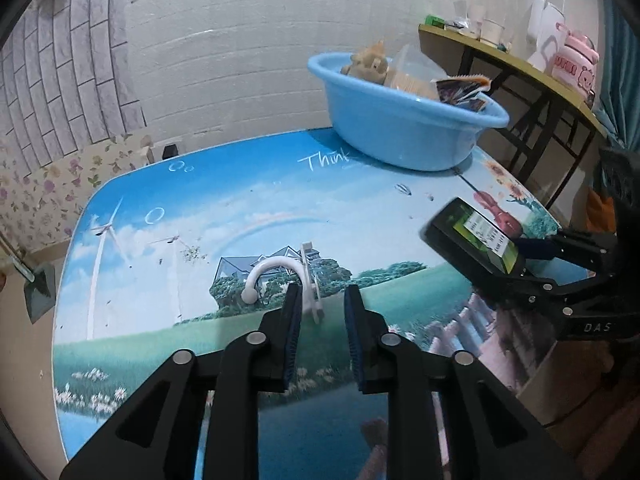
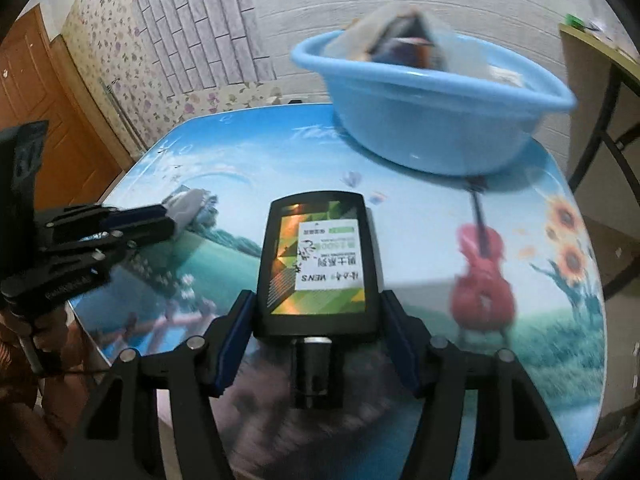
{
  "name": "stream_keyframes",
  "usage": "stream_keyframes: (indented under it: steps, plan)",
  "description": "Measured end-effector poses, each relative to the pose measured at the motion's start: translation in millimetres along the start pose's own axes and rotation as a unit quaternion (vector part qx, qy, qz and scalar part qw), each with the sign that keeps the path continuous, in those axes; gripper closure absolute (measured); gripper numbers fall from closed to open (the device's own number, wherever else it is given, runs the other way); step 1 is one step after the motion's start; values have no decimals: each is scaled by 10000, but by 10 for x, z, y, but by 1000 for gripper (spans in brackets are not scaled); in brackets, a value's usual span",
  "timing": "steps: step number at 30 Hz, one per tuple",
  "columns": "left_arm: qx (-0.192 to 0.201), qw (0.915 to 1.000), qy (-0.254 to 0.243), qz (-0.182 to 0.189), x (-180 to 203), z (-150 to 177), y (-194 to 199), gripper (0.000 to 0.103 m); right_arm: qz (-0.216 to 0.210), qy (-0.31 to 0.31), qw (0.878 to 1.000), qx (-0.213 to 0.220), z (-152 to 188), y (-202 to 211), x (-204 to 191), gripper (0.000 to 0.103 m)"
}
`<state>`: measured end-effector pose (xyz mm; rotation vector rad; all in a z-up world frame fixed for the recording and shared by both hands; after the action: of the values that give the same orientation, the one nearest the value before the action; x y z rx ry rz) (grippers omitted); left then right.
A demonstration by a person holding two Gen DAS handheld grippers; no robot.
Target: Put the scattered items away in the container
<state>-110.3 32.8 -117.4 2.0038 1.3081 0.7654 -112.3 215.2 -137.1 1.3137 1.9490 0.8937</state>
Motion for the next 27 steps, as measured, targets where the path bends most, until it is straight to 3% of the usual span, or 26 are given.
stream_keyframes:
  steps: [2,4,7,10,14,17,21,27]
  plan:
    - [51,10000,1,-70,-7,-2,51,65,50,-47,10000,34,64,55,79,42]
    - [73,9997,21,-213,-43,-5,71,45,82,-70,9999,61,113,89,112,42]
    - [36,9988,128,-466,-142,-15,45,30,107,-17,9999,110,159,134,126,42]
    - [-121,9977,171,-651,-211,25,-39,29,135,-17,9998,164,171,128,123,41]
    - [-264,9974,298,-603,-237,74,-133,28,179,81,9994,278,168,120,116,37]
    - [-320,9970,349,-611,-250,83,-175,22,164,130,9989,409,162,98,115,29]
    - [-409,9970,377,-542,-260,89,-236,18,447,190,9975,506,144,56,141,14]
    - [-402,9966,353,-631,-264,87,-311,4,612,337,9962,512,124,3,123,2]
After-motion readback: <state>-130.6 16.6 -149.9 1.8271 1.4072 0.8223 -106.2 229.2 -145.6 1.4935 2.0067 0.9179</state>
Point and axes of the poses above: each gripper's, at about its wrist camera, not at the fingertips, and y roughly against the way its jaws point, x to its right, z to its underside, the point moved 6 cm from there along -y, roughly the way its jaws point, and after that the axes turned 4 degrees about z, right-handed, at the moved point
